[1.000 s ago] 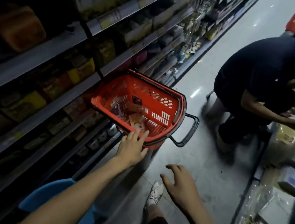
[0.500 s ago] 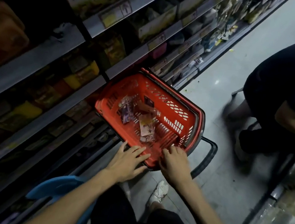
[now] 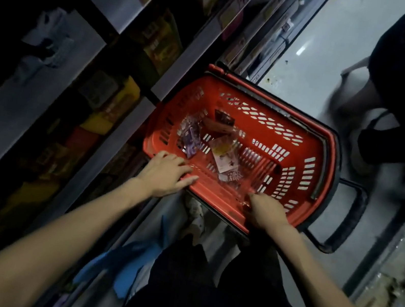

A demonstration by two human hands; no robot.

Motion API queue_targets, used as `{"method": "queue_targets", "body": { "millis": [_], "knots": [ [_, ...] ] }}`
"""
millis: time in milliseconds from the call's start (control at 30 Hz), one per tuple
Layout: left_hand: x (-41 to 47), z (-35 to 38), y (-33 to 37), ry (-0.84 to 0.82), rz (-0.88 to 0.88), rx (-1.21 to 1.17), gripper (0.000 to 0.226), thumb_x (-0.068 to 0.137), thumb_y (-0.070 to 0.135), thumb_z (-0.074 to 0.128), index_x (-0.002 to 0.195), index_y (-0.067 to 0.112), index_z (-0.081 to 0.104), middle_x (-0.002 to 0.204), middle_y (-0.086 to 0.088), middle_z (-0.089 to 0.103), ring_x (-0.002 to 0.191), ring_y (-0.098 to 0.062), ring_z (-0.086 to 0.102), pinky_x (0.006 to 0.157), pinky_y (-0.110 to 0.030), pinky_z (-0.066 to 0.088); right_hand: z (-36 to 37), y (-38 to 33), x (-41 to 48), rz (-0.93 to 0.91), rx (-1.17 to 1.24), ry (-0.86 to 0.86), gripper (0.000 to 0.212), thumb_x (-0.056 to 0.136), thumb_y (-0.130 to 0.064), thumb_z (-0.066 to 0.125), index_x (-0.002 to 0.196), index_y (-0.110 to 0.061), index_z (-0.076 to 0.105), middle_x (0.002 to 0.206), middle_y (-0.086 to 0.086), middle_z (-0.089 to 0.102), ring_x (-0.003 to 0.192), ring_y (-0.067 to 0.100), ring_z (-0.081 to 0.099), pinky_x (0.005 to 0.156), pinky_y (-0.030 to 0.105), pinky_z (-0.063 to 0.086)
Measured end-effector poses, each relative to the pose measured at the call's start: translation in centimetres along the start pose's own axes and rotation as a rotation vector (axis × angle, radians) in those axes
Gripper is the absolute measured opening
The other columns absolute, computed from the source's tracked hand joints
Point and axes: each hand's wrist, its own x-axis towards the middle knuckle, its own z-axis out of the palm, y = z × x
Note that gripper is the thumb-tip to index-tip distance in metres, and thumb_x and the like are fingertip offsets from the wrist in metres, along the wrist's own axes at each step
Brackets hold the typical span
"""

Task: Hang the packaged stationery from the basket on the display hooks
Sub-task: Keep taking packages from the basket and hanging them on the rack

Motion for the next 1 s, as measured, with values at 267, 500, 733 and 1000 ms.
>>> {"method": "queue_targets", "body": {
  "millis": [267, 500, 733, 1000],
  "knots": [
    [2.4, 1.3, -1.0, 0.067, -0.075, -0.073, 0.065, 0.095, 0.062, 0.025, 0.117, 0.028, 0.076, 0.109, 0.004, 0.068, 0.106, -0.022, 0.059, 0.091, -0.041, 0.047, 0.8, -4.8, 13.2, 0.031, 0.173, -0.076, 0.051, 0.096, -0.037, 0.064, 0.140, -0.013, 0.054, 0.136, 0.013, 0.064, 0.118, 0.033, 0.065, 0.096, 0.040, 0.053],
    [3.1, 2.3, -1.2, 0.103, -0.098, -0.052, 0.053, 0.094, 0.058, 0.035, 0.105, 0.024, 0.075, 0.102, 0.003, 0.067, 0.100, -0.024, 0.060, 0.083, -0.041, 0.045, 4.1, -8.3, 23.7, 0.007, 0.214, 0.090, 0.061, 0.095, -0.032, 0.062, 0.151, -0.019, 0.041, 0.156, 0.017, 0.042, 0.137, 0.040, 0.048, 0.104, 0.048, 0.047],
    [3.2, 2.8, -0.8, 0.175, -0.123, -0.085, 0.039, 0.093, 0.050, 0.044, 0.092, 0.024, 0.074, 0.095, 0.007, 0.067, 0.091, -0.020, 0.060, 0.076, -0.038, 0.046, 4.2, -10.8, 28.5, -0.176, 0.770, 0.258, 0.093, 0.073, -0.015, 0.083, 0.151, -0.010, 0.033, 0.142, 0.011, 0.053, 0.123, 0.011, 0.061, 0.104, 0.036, 0.052],
    [3.2, 2.5, -0.8, 0.155, -0.132, -0.119, 0.041, 0.093, 0.050, 0.042, 0.094, 0.025, 0.074, 0.099, 0.010, 0.068, 0.094, -0.018, 0.060, 0.078, -0.037, 0.045, 4.6, -11.1, 27.3, -0.037, 0.762, 0.261, 0.043, 0.081, -0.025, 0.069, 0.120, -0.016, 0.052, 0.103, 0.007, 0.066, 0.093, 0.033, 0.065, 0.075, 0.038, 0.051]
  ]
}}
